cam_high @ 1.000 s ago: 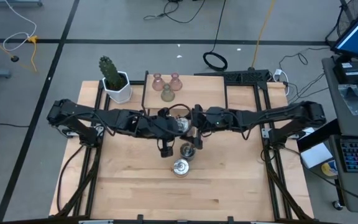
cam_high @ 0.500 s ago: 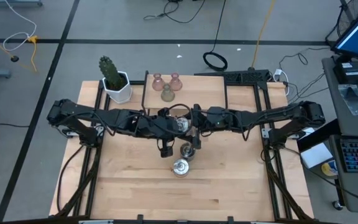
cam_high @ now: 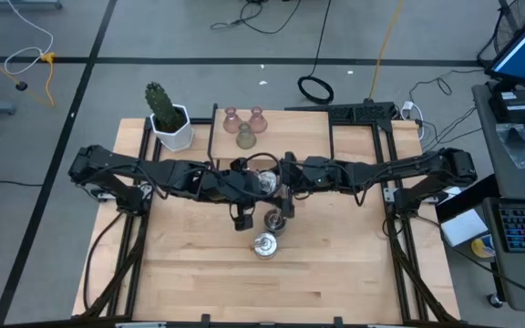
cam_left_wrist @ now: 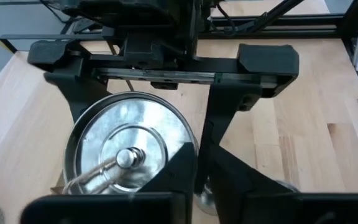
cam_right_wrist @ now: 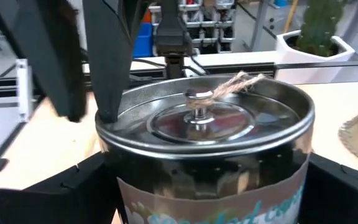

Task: Pick & Place candle stick holders
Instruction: Put the left brown scented candle on the shelf

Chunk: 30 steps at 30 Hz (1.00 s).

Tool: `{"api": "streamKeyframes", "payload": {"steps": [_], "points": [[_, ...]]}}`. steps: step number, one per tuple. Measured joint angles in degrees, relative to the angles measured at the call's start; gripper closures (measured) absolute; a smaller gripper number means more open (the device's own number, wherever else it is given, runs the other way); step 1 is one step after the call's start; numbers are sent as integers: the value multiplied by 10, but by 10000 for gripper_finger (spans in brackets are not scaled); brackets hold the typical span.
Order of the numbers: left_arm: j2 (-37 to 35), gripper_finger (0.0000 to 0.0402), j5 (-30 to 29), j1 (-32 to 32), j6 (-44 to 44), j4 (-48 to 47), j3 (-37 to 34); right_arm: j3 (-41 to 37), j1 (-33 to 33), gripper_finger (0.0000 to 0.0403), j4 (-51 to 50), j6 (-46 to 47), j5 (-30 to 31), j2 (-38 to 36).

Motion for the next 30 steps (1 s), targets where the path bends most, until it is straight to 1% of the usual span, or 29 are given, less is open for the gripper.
{"api": "streamKeyframes", "payload": {"steps": [4, 7, 8, 11, 12, 14, 16, 17, 20, 25, 28, 30], "points": [[-13, 316, -8, 0, -1, 6, 2, 0, -3, 49, -15, 0, 18, 0], [-32, 286, -10, -1, -10, -15, 0, 0, -7, 49, -19, -1, 31, 0], [-37, 277, -10, 0, -20, -8, 1, 0, -10, 49, -20, -4, 39, -1], [-74, 258, -8, -2, -55, -59, 0, -1, -21, 49, -20, -26, 65, -9], [-82, 254, -9, -2, -77, -61, 1, -1, -27, 49, -9, -35, 77, -11], [-105, 249, -13, -4, -126, -99, 1, -1, -41, 49, -10, -51, 106, -23], [-117, 248, -14, -7, -179, -150, -1, 0, -61, 49, 20, -59, 129, -25], [-124, 248, -15, -8, -203, -157, 0, 0, -72, 49, 33, -62, 140, -26], [-138, 248, -41, -22, -253, -222, -5, -1, -112, 49, 64, -61, 156, -29], [-135, 247, -99, -56, -298, -259, -25, 0, -181, 49, 120, -43, 158, -20], [-135, 247, -116, -68, -320, -255, -44, -1, -215, 49, 112, -27, 156, -18], [-134, 247, -117, -75, -340, -255, -61, -1, -232, 49, 121, -14, 156, -11]]}}
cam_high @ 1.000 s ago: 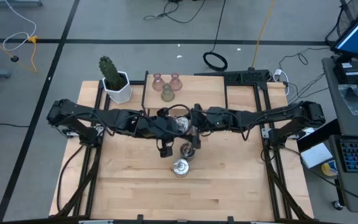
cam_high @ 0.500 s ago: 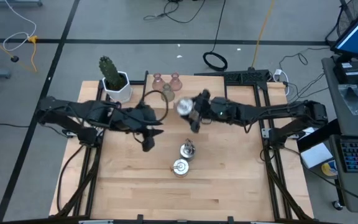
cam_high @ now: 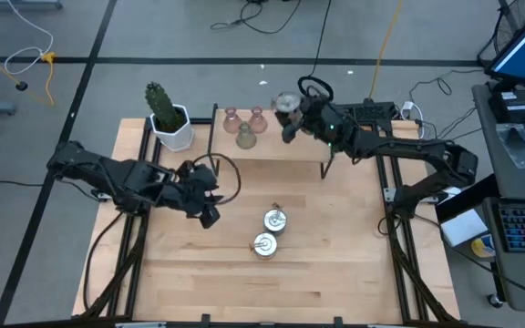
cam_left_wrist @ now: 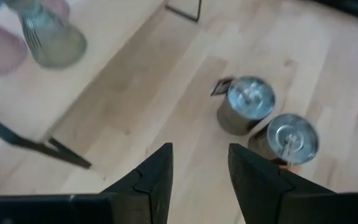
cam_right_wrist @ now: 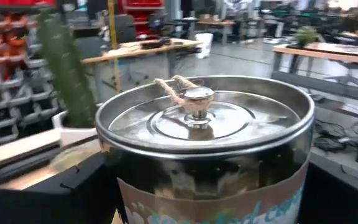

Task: Pick & Place candle stick holders
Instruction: Put the left brown scented candle on the shelf

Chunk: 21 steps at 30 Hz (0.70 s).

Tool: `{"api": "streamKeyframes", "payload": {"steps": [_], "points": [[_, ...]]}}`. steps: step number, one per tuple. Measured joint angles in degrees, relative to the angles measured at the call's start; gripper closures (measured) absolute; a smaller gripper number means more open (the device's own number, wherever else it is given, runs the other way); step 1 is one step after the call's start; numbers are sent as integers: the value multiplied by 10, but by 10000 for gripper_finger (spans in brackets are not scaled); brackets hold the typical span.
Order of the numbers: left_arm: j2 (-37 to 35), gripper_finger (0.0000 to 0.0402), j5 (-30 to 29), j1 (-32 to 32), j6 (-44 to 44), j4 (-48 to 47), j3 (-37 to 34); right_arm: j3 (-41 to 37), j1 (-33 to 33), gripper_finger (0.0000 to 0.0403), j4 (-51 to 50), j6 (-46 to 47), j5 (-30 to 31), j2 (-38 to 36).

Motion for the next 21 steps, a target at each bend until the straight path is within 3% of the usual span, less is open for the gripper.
{"api": "streamKeyframes", "payload": {"steps": [4, 11, 21], "points": [[-1, 247, -5, -9, -38, 0, -27, -19, -22, 49, 9, 34, 0, 7], [0, 247, -21, -14, -79, 1, -54, -85, -31, 49, 142, 87, 16, 41], [0, 247, -31, -13, -90, 4, -55, -89, -31, 49, 196, 83, 44, 96]]}}
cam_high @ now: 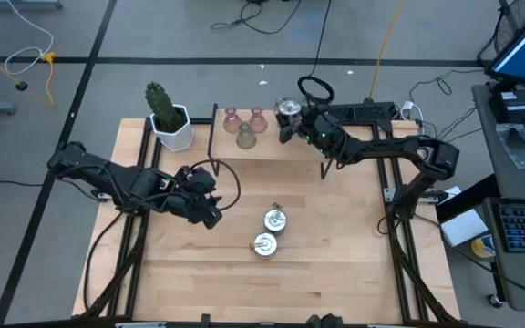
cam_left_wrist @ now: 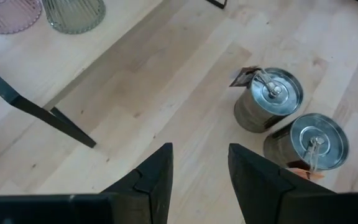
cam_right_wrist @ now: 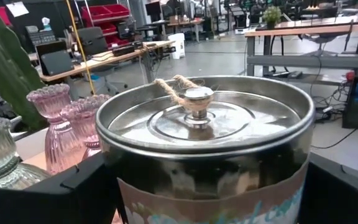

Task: Pick & Place candle stick holders
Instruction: Put the left brown scented candle on the shelf

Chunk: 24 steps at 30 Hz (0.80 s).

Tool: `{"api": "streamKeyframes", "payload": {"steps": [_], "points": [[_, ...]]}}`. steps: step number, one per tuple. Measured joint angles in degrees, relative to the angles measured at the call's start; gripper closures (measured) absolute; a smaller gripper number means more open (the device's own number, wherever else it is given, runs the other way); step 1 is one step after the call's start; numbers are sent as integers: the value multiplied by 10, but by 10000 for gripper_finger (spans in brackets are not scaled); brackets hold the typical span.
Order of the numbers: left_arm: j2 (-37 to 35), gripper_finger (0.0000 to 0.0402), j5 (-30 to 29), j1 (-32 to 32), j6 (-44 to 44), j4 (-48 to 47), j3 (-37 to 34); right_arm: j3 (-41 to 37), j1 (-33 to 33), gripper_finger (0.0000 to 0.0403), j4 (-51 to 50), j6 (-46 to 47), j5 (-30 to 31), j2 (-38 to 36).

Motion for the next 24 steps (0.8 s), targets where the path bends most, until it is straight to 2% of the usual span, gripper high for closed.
{"api": "streamKeyframes", "payload": {"steps": [11, 24], "points": [[0, 247, -28, 6, -2, 1, 0, 50, 7, 40, -41, -55, -1, 38], [0, 247, -28, 8, 1, 1, 0, 51, -6, 29, -80, -44, 0, 37]]}}
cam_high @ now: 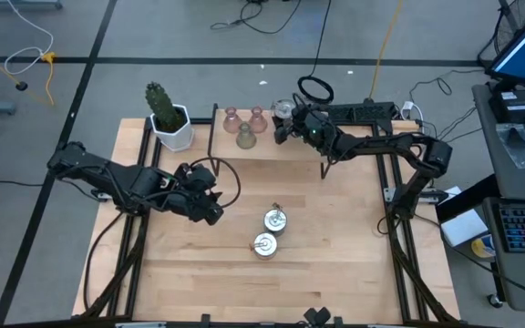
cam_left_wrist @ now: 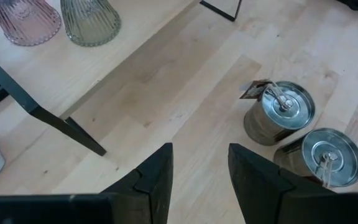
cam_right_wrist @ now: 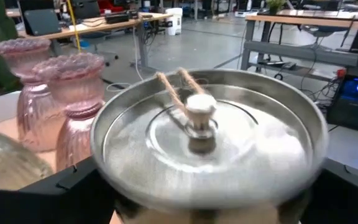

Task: Pick & Place candle stick holders
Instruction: Put the left brown scented candle on the shelf

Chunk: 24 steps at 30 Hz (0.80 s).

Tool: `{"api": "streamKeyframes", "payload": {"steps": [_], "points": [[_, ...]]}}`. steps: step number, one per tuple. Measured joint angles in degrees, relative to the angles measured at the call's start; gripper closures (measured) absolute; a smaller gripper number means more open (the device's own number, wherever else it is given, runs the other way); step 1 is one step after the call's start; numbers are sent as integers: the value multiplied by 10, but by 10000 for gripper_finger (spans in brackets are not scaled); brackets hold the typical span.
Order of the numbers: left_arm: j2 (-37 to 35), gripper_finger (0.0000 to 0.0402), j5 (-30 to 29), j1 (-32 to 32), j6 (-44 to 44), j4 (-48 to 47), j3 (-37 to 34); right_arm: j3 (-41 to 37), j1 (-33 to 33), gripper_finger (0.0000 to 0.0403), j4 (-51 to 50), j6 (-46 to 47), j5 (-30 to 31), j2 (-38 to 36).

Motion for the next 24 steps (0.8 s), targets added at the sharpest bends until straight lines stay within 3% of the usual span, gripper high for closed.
{"api": "streamKeyframes", "payload": {"steps": [12, 24], "points": [[0, 247, 1, 0, -1, 0, 0, 0, 1, 28, -5, 3, -3, -3], [0, 247, 1, 0, -2, 0, 0, 0, 2, 28, -30, 6, -48, -5]]}}
